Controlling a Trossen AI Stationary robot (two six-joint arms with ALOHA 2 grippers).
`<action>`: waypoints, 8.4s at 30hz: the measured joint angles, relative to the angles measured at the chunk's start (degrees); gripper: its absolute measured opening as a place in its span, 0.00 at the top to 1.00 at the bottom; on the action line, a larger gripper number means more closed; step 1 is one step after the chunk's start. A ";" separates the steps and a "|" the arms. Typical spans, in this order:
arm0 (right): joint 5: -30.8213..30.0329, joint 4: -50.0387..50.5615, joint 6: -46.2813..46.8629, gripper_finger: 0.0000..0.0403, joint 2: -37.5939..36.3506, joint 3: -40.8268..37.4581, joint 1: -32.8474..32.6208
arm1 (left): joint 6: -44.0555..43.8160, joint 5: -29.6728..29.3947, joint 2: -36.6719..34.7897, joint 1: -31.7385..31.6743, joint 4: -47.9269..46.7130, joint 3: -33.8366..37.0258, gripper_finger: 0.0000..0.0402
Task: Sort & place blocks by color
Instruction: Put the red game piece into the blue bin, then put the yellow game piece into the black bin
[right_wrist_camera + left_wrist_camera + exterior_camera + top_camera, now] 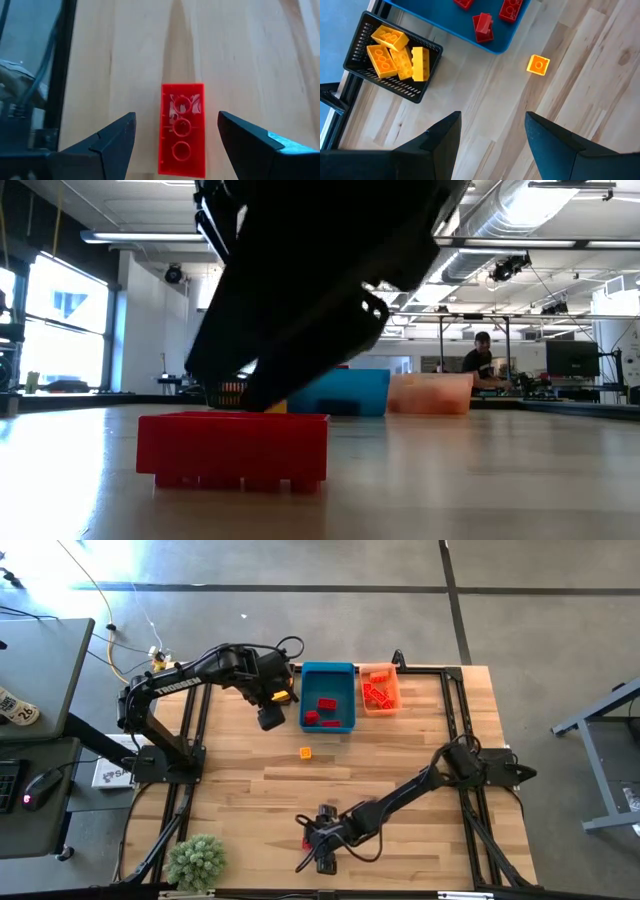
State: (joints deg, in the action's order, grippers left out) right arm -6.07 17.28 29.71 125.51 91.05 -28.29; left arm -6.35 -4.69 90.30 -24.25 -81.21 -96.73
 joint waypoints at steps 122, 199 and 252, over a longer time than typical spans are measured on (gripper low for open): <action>2.89 26.47 -39.88 0.53 -10.34 -0.02 57.66 | 2.10 2.95 20.55 11.02 10.85 1.36 0.49; -2.38 34.29 -32.71 0.52 -21.38 -0.02 56.39 | 13.49 1.48 25.31 7.59 31.41 14.29 0.49; -2.49 32.67 -31.19 0.52 -21.40 -0.02 56.41 | 16.01 2.51 13.99 4.40 28.12 14.29 0.71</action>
State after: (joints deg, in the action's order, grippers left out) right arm -8.56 49.95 -1.48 104.12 91.02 28.12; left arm 9.65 -2.17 104.29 -19.85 -53.09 -82.43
